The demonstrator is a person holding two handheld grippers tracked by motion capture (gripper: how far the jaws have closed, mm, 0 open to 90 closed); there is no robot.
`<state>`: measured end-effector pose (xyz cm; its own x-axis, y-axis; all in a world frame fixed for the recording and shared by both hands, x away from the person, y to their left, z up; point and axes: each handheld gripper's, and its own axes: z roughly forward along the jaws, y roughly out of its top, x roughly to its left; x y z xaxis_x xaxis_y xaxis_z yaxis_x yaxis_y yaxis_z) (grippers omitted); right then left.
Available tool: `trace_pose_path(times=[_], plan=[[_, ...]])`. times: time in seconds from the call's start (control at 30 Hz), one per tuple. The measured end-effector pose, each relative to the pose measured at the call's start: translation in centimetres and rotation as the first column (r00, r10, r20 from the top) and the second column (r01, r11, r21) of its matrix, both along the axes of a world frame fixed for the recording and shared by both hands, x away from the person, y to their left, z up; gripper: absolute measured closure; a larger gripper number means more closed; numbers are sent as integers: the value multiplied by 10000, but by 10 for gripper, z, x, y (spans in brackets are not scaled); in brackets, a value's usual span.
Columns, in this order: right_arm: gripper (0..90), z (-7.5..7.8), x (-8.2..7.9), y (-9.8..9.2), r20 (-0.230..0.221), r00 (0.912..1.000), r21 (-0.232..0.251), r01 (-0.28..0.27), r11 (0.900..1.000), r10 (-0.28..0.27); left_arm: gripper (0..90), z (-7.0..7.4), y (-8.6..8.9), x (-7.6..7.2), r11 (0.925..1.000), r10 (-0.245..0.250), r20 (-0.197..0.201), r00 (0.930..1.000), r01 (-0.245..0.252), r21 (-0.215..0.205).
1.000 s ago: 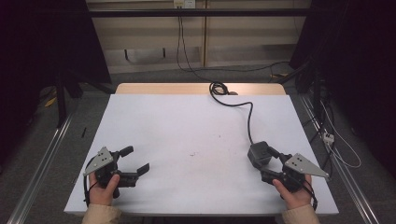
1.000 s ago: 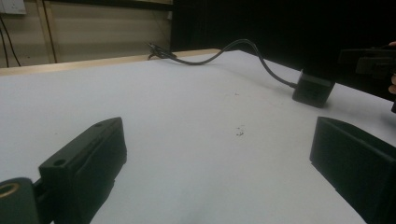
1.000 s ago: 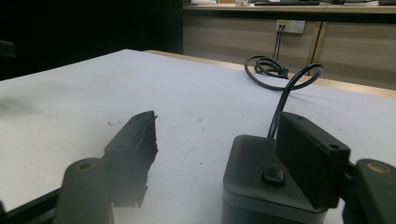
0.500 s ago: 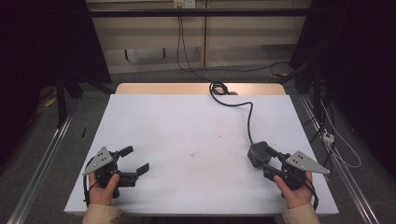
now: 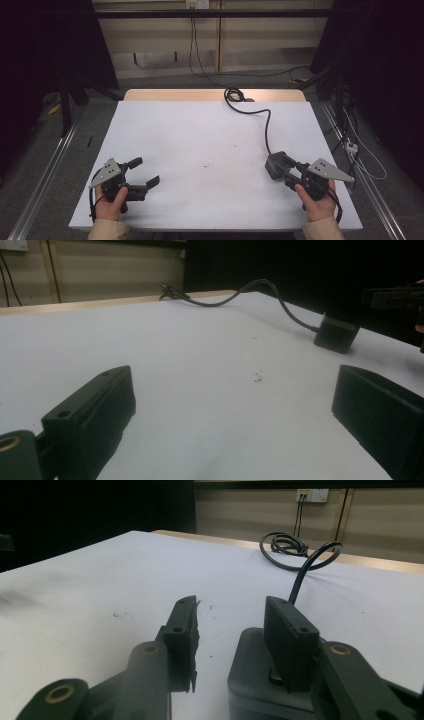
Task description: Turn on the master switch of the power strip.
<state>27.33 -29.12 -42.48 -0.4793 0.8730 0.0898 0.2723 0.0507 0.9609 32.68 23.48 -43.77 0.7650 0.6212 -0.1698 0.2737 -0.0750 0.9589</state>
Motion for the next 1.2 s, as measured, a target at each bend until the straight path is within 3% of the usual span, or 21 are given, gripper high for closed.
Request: trace_pose_path(times=[0.17, 1.2], plan=[[646, 0, 1, -2, -61, 10000, -9, 34, 10000, -34, 33, 0, 0, 0, 10000, -13, -14, 10000, 13, 19], [770, 0, 10, -6, -273, 9996, 20, 88, 10000, -88, 33, -1, 3, -2, 10000, 72, -63, 10000, -72, -13]])
